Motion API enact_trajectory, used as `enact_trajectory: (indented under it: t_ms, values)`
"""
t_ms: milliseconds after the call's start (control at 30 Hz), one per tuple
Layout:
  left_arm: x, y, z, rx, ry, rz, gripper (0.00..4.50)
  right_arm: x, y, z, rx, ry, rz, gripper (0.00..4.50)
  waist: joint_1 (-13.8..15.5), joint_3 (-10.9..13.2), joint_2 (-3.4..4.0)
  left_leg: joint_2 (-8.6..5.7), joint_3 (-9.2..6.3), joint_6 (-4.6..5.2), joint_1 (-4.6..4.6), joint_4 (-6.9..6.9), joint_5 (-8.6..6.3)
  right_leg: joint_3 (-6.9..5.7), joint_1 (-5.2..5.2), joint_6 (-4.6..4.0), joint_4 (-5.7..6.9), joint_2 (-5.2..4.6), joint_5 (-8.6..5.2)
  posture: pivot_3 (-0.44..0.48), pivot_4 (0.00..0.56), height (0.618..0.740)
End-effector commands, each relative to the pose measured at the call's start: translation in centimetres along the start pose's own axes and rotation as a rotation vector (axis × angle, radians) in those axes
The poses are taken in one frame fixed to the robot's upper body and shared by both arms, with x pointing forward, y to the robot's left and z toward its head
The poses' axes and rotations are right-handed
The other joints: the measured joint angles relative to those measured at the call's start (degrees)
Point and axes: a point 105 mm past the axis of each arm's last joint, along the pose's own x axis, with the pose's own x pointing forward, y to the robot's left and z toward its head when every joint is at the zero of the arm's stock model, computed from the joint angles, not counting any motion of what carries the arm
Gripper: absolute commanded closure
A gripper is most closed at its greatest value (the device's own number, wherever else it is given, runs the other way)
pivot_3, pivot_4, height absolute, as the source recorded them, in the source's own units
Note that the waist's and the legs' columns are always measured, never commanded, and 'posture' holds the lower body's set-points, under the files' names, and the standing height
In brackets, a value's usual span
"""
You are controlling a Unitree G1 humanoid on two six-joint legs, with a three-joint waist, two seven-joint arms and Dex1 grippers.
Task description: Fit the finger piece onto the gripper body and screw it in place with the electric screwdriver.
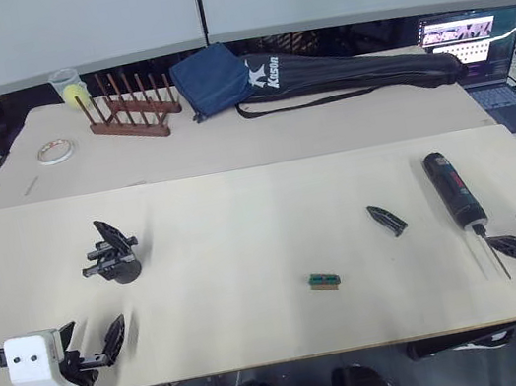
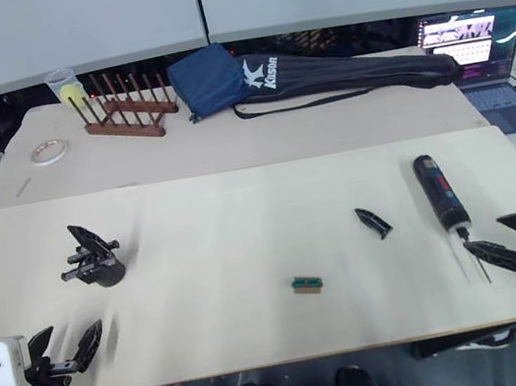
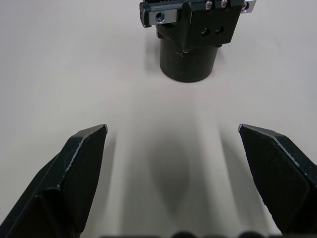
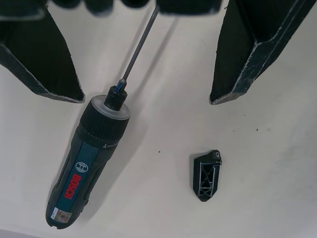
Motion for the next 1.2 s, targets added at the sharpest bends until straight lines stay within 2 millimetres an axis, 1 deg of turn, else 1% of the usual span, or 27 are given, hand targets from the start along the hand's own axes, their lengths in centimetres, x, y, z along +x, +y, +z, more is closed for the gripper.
enact_trajectory:
  t_ms: [33,100,133,167,300,467,567,667,767,833,933,1100,1167,1200]
  values:
    - [0.1,-0.6,1.1,0.040,-0.038,-0.040,0.00,0.2,0.4,2.3,-0.084,-0.053,0.009,0.04,0.0,0.0,0.00,0.00,0.00,0.00,0.00,0.00,0.00,0.00,0.00,0.00,0.00,0.00,0.00,0.000,0.150,0.740]
    - [0.5,-0.9,1.2,0.039,-0.034,-0.077,0.00,1.2,2.1,3.9,-0.157,-0.072,0.093,0.04,-0.2,0.0,0.03,0.00,0.00,0.00,0.00,0.00,0.00,0.00,-0.01,0.00,0.01,0.00,0.00,0.000,0.150,0.740]
    - [0.6,-1.0,1.3,0.041,-0.034,-0.096,0.00,1.6,3.3,4.7,-0.170,-0.087,0.148,0.04,-0.3,0.0,0.06,0.01,0.01,-0.01,0.00,0.00,0.01,0.01,-0.02,-0.02,0.01,0.00,0.02,0.000,0.150,0.740]
    - [0.8,-1.0,1.3,0.044,-0.035,-0.107,0.00,1.9,3.9,5.2,-0.171,-0.095,0.180,0.04,-0.4,0.0,0.09,0.02,0.01,-0.04,0.01,0.00,0.02,0.01,-0.02,-0.03,0.06,0.01,0.02,0.000,0.150,0.740]
    - [1.7,-0.9,1.3,0.087,-0.022,-0.166,0.00,3.2,9.1,7.7,-0.212,-0.143,0.429,0.04,-0.4,0.0,0.07,0.05,-0.01,-0.04,0.00,-0.02,0.03,-0.03,-0.05,-0.06,0.05,0.04,0.01,0.000,0.150,0.740]
    - [3.2,-0.6,1.3,0.120,-0.015,-0.205,0.00,4.1,12.9,9.7,-0.274,-0.180,0.626,0.04,0.0,0.0,0.05,0.01,0.00,-0.03,-0.02,-0.01,0.01,-0.04,-0.05,-0.04,-0.02,-0.02,0.05,0.000,0.150,0.740]
    - [4.5,-0.4,1.6,0.121,-0.032,-0.211,0.00,4.4,14.7,10.7,-0.298,-0.205,0.721,0.04,0.2,0.0,0.03,0.01,-0.01,-0.03,-0.04,-0.01,0.00,-0.07,-0.05,-0.06,-0.09,-0.04,0.09,0.000,0.150,0.740]
    - [6.1,-0.4,2.0,0.137,-0.057,-0.214,0.00,4.9,15.6,11.0,-0.310,-0.221,0.770,0.04,0.2,0.0,0.00,0.01,-0.01,-0.05,-0.07,-0.01,0.02,-0.10,-0.06,-0.05,-0.10,-0.05,0.12,0.000,0.150,0.740]
    - [7.5,-0.4,2.4,0.150,-0.075,-0.214,0.00,5.6,15.9,11.1,-0.324,-0.233,0.771,0.04,0.1,0.0,-0.04,0.01,0.00,-0.20,-0.08,-0.01,0.12,-0.12,-0.02,-0.03,-0.10,-0.04,0.15,0.000,0.150,0.740]
    - [8.2,-0.3,2.7,0.154,-0.085,-0.213,0.00,5.9,16.0,11.2,-0.319,-0.237,0.764,0.04,0.1,0.0,-0.04,0.01,0.04,-0.29,-0.12,-0.01,0.20,-0.11,0.02,-0.01,-0.08,-0.04,0.16,0.000,0.150,0.740]
    - [9.1,-0.6,2.7,0.158,-0.090,-0.221,0.00,5.9,16.2,11.1,-0.321,-0.238,0.767,0.04,0.0,0.0,-0.05,0.02,0.07,-0.03,-0.17,-0.01,0.43,-0.09,0.03,0.07,-0.06,-0.04,0.23,0.000,0.150,0.740]
    - [10.1,-1.4,2.7,0.147,-0.112,-0.242,0.00,6.0,16.5,10.6,-0.317,-0.237,0.769,0.04,0.0,0.0,-0.06,0.02,0.06,-0.04,-0.18,-0.01,0.42,-0.09,0.02,0.31,-0.07,-0.04,0.37,0.000,0.150,0.740]
    - [10.4,-2.1,2.6,0.151,-0.122,-0.250,0.55,6.0,16.7,10.4,-0.318,-0.233,0.772,0.00,0.1,0.0,-0.06,0.02,0.06,-0.04,-0.18,-0.01,0.42,-0.09,0.03,0.31,-0.08,-0.04,0.38,0.000,0.150,0.740]
    - [10.5,-2.4,2.6,0.153,-0.126,-0.251,0.90,6.0,16.8,10.3,-0.319,-0.232,0.773,0.00,0.1,0.0,-0.06,0.02,0.06,-0.04,-0.18,-0.01,0.42,-0.09,0.03,0.31,-0.08,-0.05,0.38,0.000,0.150,0.740]
